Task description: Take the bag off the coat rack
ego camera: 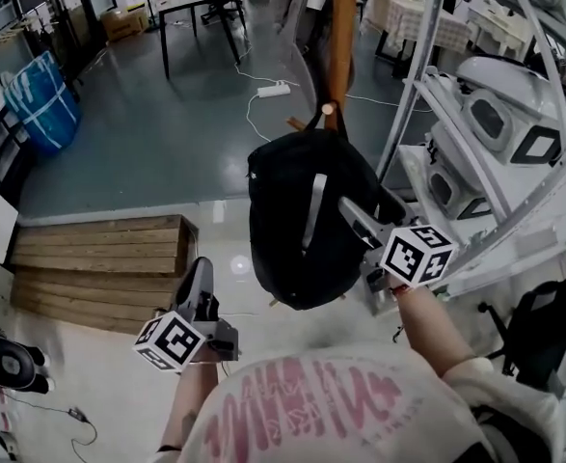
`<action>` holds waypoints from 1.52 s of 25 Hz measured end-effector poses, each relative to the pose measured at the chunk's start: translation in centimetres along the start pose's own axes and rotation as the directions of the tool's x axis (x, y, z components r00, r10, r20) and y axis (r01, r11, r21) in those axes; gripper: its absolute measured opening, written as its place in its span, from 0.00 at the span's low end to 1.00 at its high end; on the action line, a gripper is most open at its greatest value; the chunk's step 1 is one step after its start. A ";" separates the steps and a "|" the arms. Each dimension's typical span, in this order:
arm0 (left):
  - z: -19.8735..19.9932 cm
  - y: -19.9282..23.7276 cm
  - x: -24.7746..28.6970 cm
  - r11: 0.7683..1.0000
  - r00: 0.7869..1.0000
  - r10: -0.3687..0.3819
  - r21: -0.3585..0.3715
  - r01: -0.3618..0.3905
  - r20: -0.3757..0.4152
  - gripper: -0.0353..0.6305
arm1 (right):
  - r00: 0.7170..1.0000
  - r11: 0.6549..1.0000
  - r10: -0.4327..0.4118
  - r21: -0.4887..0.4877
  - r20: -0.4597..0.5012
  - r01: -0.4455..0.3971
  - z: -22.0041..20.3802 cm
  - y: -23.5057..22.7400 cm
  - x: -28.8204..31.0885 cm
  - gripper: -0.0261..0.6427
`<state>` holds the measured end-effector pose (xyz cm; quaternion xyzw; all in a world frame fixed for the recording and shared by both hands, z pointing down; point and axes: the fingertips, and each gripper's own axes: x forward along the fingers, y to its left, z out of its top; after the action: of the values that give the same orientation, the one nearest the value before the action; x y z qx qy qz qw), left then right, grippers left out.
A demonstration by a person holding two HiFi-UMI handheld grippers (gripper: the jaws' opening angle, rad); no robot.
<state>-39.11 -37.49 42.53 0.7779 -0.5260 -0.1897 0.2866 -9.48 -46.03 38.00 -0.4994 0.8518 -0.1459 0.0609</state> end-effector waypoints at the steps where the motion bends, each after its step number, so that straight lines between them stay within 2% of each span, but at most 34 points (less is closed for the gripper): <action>1: -0.1 0.1 0.2 1.000 1.000 -0.008 -0.005 0.008 -0.005 0.08 | 0.999 0.999 -0.034 -0.022 -0.003 0.034 -0.1 -0.4 0.1 0.59; 3: -0.3 0.5 0.6 1.000 1.000 -0.019 -0.014 0.019 -0.014 0.08 | 0.996 0.995 -0.089 -0.048 -0.010 0.088 -0.2 -1.3 0.2 0.47; 4: -0.3 0.7 0.7 1.000 1.000 -0.022 -0.016 0.022 -0.017 0.08 | 0.995 0.994 -0.103 -0.047 -0.013 0.102 -0.2 -1.5 0.4 0.45; 6: -0.2 1.1 0.9 0.999 0.999 -0.029 -0.021 0.029 -0.023 0.08 | 0.993 0.992 -0.121 -0.033 -0.017 0.120 -0.3 -1.7 0.8 0.44; 10: -0.6 1.5 1.0 0.998 0.998 -0.041 -0.039 0.039 -0.037 0.08 | 0.985 0.985 -0.169 -0.029 -0.029 0.168 -0.1 -2.8 0.9 0.36; 13: -0.7 1.4 1.0 0.997 0.997 -0.064 -0.049 0.062 -0.040 0.08 | 0.979 0.979 -0.199 -0.056 -0.042 0.196 -0.2 -3.6 0.9 0.31; 17: -1.4 0.9 0.9 0.996 0.994 -0.088 -0.033 0.086 -0.066 0.08 | 0.974 0.973 -0.220 -0.085 -0.060 0.215 -0.1 -4.6 0.9 0.29; 20: -2.0 1.2 0.9 0.995 0.993 -0.095 -0.016 0.094 -0.075 0.08 | 0.976 0.974 -0.209 -0.097 -0.061 0.203 0.0 -4.6 1.1 0.28; 25: -2.5 0.7 0.8 0.990 0.988 -0.137 -0.039 0.134 -0.069 0.08 | 0.978 0.976 -0.198 -0.111 -0.068 0.189 0.1 -4.9 1.5 0.28; 31: -1.3 0.4 1.3 0.989 0.988 -0.146 -0.018 0.145 -0.059 0.08 | 0.984 0.983 -0.163 -0.103 -0.077 0.155 0.4 -5.9 2.1 0.28; 36: -1.3 -1.5 3.4 0.983 0.983 -0.163 0.075 0.170 -0.088 0.09 | 0.994 0.994 -0.070 -0.095 -0.090 0.061 0.7 -7.0 2.8 0.29; 38: -1.4 -2.1 4.7 0.980 0.982 -0.160 0.108 0.170 -0.097 0.17 | 0.994 0.996 -0.011 -0.092 -0.110 0.000 0.8 -7.3 3.1 0.29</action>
<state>-35.08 -40.88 42.30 0.8418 -0.4565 -0.1475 0.2474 -4.68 -52.20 39.64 -0.4952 0.8583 -0.1343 -0.0095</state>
